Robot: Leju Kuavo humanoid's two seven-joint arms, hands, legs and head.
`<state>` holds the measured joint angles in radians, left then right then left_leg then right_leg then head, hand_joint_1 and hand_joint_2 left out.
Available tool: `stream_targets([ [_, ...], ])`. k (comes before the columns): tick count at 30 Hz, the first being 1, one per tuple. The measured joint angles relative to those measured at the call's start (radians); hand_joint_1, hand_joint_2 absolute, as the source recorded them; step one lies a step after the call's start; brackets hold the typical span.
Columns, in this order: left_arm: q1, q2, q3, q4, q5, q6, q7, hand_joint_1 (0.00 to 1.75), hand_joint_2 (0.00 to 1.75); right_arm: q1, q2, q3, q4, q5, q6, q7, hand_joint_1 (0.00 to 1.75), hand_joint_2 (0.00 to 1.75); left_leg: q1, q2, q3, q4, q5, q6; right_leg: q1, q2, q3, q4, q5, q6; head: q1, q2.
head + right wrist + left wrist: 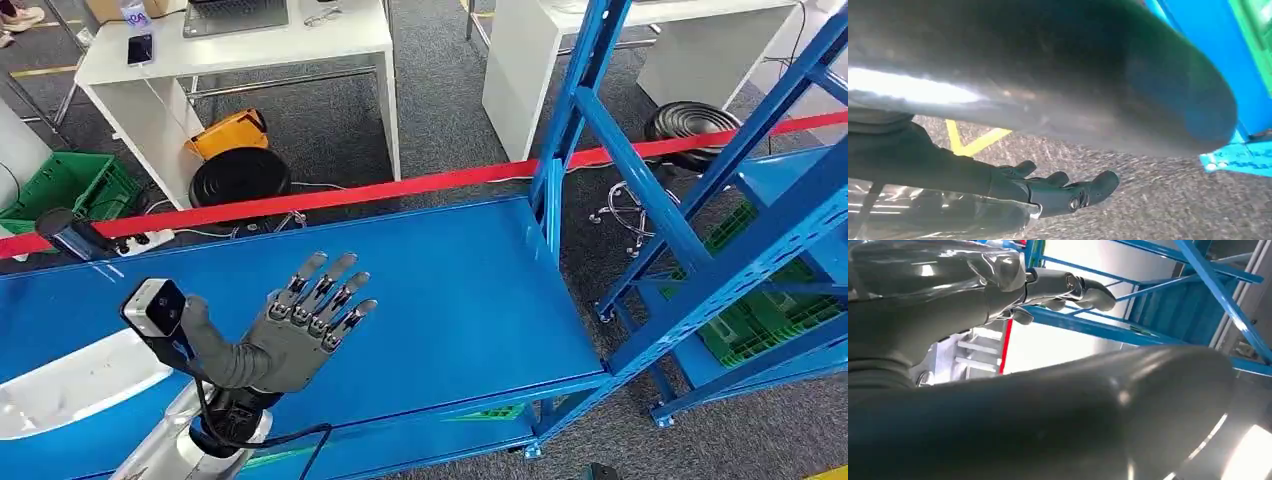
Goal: Take the parts from the cabinet and place them on the table.
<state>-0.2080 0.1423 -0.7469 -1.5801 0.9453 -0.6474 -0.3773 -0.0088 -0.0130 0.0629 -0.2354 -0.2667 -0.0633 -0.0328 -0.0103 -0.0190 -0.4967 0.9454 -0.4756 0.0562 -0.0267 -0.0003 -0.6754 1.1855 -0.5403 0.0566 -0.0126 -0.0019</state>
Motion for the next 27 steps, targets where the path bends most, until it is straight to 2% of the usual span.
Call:
stream_targets([
  [1,0.000,0.000,0.000,0.000,0.000,0.000,0.000,0.00,0.00,0.000,-0.001,0.000,0.000,0.000,0.000,0.000,0.00,0.00,0.003,0.000,0.013,0.005,-0.013,-0.005,-0.002,0.000,0.033,-0.100,0.058,0.013,0.000,0.000],
  [2,0.000,0.000,0.000,0.000,0.000,0.000,0.000,0.00,0.00,0.000,-0.001,0.000,0.000,0.000,0.000,0.000,0.00,0.00,0.003,0.000,0.019,0.010,-0.027,-0.012,-0.004,-0.003,0.055,-0.181,0.116,0.018,0.001,0.000],
  [3,0.001,0.000,0.000,0.001,0.000,0.000,0.000,0.00,0.00,0.000,0.000,0.000,0.001,0.000,0.000,0.000,0.00,0.00,0.000,-0.002,0.028,0.020,-0.038,-0.018,0.000,-0.008,0.047,-0.172,0.103,0.001,0.002,0.000],
  [4,0.000,0.000,0.000,0.001,0.000,0.001,0.000,0.00,0.00,-0.005,-0.001,0.000,0.000,0.000,0.000,0.000,0.00,0.00,-0.002,-0.001,0.021,0.021,-0.046,-0.025,0.006,-0.011,0.054,-0.172,0.101,-0.024,0.000,0.000],
  [5,0.001,0.001,0.000,0.001,0.000,0.002,0.000,0.00,0.00,-0.004,0.000,0.000,0.000,0.000,0.000,0.001,0.00,0.00,-0.002,0.002,0.022,0.023,-0.053,-0.032,0.007,-0.008,0.058,-0.172,0.108,-0.035,-0.001,0.000],
  [6,0.002,0.001,0.000,0.001,0.000,0.001,0.000,0.00,0.00,-0.003,0.000,0.000,0.000,0.000,0.000,0.001,0.00,0.00,-0.001,0.001,0.027,0.027,-0.053,-0.033,0.007,-0.008,0.059,-0.172,0.104,-0.042,-0.002,0.000],
  [7,0.000,0.001,0.001,0.001,0.000,0.001,0.000,0.00,0.00,-0.004,0.002,0.000,0.000,0.000,0.000,0.001,0.00,0.00,0.001,0.001,0.032,0.024,-0.063,-0.037,-0.002,-0.004,0.069,-0.172,0.104,-0.043,-0.002,0.000],
  [8,0.000,0.001,0.002,0.001,0.000,0.001,0.000,0.00,0.00,-0.004,0.003,0.000,0.000,0.000,0.000,0.000,0.00,0.00,0.004,0.005,0.026,0.038,-0.071,-0.044,-0.003,-0.003,0.076,-0.175,0.102,-0.044,-0.001,0.000],
  [9,-0.004,0.001,0.002,0.000,0.000,0.000,-0.003,0.00,0.00,-0.005,0.001,0.000,0.000,0.000,-0.004,-0.001,0.00,0.00,0.006,0.009,0.000,0.089,-0.088,-0.053,-0.005,-0.003,0.082,-0.175,0.097,-0.052,-0.006,0.000],
  [11,-0.003,0.001,0.003,0.000,0.000,-0.002,-0.008,0.00,0.00,-0.006,0.000,0.000,0.000,0.001,-0.008,-0.005,0.00,0.00,0.015,0.014,-0.101,0.255,-0.153,-0.067,-0.003,-0.002,0.087,-0.175,0.087,-0.062,-0.005,0.000],
  [12,-0.002,0.001,0.003,0.000,0.000,-0.002,-0.009,0.00,0.00,-0.005,-0.002,0.000,0.000,0.001,-0.009,-0.006,0.00,0.00,0.018,0.015,-0.152,0.328,-0.179,-0.070,-0.001,-0.002,0.090,-0.175,0.082,-0.061,-0.005,0.000],
  [13,-0.001,0.001,0.003,0.000,-0.001,-0.002,-0.009,0.00,0.00,-0.003,-0.002,0.000,0.000,0.001,-0.010,-0.008,0.00,0.00,0.019,0.017,-0.185,0.360,-0.178,-0.071,0.001,-0.002,0.096,-0.174,0.080,-0.062,-0.005,0.000],
  [14,-0.001,0.001,0.004,0.000,-0.001,-0.002,-0.009,0.00,0.00,-0.002,-0.002,0.000,0.000,0.001,-0.010,-0.009,0.00,0.00,0.020,0.017,-0.191,0.340,-0.151,-0.069,0.002,-0.001,0.103,-0.174,0.077,-0.060,-0.005,0.000],
  [15,-0.001,0.001,0.005,0.000,-0.001,-0.003,-0.010,0.00,0.00,-0.003,-0.002,0.000,0.000,0.001,-0.011,-0.010,0.00,0.00,0.020,0.017,-0.177,0.282,-0.102,-0.064,0.004,0.001,0.112,-0.174,0.071,-0.057,-0.005,0.000],
  [16,-0.001,0.001,0.006,-0.001,-0.001,-0.005,-0.011,0.00,0.00,-0.005,-0.003,0.000,0.000,0.002,-0.011,-0.011,0.00,0.00,0.018,0.017,-0.147,0.190,-0.035,-0.055,0.007,0.004,0.122,-0.175,0.066,-0.056,-0.005,0.000],
  [17,-0.001,0.001,0.007,-0.004,-0.001,-0.007,-0.012,0.00,0.00,-0.005,-0.003,0.000,-0.002,0.002,-0.011,-0.011,0.00,0.00,0.013,0.017,-0.115,0.092,0.036,-0.038,0.010,0.006,0.130,-0.176,0.057,-0.055,-0.005,0.000],
  [18,-0.002,0.001,0.008,-0.006,-0.001,-0.008,-0.013,0.00,0.00,-0.005,-0.001,0.000,-0.004,0.002,-0.011,-0.012,0.00,0.00,0.009,0.021,-0.106,0.071,0.030,-0.027,0.003,0.006,0.133,-0.181,0.056,-0.056,-0.003,0.000],
  [19,-0.002,0.002,0.010,-0.006,-0.002,-0.009,-0.015,0.00,0.00,-0.008,0.003,0.000,-0.004,0.002,-0.011,-0.013,0.00,0.00,-0.001,0.021,-0.110,0.065,0.018,-0.018,0.008,0.006,0.130,-0.186,0.057,-0.054,0.003,0.000],
  [20,-0.003,0.001,0.011,-0.006,-0.003,-0.010,-0.016,0.00,0.00,-0.008,-0.003,0.000,-0.006,0.001,-0.011,-0.013,0.00,0.00,-0.004,0.018,-0.096,0.051,0.024,-0.012,0.004,0.006,0.125,-0.186,0.056,-0.047,-0.005,0.000],
  [21,-0.001,0.001,0.013,-0.008,-0.003,-0.010,-0.018,0.00,0.00,-0.005,0.002,0.001,-0.006,0.002,-0.010,-0.013,0.00,0.00,-0.007,0.017,-0.096,0.052,0.033,-0.009,0.001,0.004,0.128,-0.187,0.057,-0.041,-0.009,0.000],
  [22,-0.001,0.002,0.014,-0.008,-0.003,-0.011,-0.018,0.00,0.00,-0.004,0.002,0.002,-0.006,0.003,-0.009,-0.010,0.00,0.00,-0.007,0.017,-0.093,0.046,0.040,-0.003,0.005,0.004,0.132,-0.194,0.061,-0.034,-0.008,0.000],
  [23,-0.002,0.001,0.016,-0.010,-0.003,-0.013,-0.018,0.00,0.00,-0.005,0.002,0.004,-0.006,0.004,0.001,0.012,0.00,0.00,0.008,0.020,-0.076,0.013,0.056,0.002,0.007,0.002,0.129,-0.188,0.049,-0.035,-0.009,0.000],
  [24,-0.007,-0.001,0.016,-0.010,-0.002,-0.015,-0.017,0.00,0.00,-0.005,-0.002,0.008,-0.005,0.010,0.017,0.043,0.00,0.00,0.004,0.023,-0.072,0.005,0.061,0.000,0.009,0.002,0.116,-0.164,0.032,-0.037,-0.007,0.000],
  [26,-0.014,-0.007,0.015,-0.010,0.000,-0.018,-0.016,0.00,0.00,-0.004,-0.007,0.016,0.001,0.014,0.034,0.082,0.00,0.00,0.004,0.022,-0.075,0.005,0.062,0.001,0.006,0.002,0.047,-0.018,-0.033,-0.049,-0.006,0.000],
  [27,-0.013,-0.008,0.014,-0.010,0.000,-0.018,-0.015,0.00,0.00,-0.001,-0.009,0.017,0.003,0.015,0.039,0.087,0.00,0.00,0.002,0.021,-0.076,0.005,0.062,0.002,0.006,0.002,0.006,0.065,-0.062,-0.049,-0.006,0.000],
])
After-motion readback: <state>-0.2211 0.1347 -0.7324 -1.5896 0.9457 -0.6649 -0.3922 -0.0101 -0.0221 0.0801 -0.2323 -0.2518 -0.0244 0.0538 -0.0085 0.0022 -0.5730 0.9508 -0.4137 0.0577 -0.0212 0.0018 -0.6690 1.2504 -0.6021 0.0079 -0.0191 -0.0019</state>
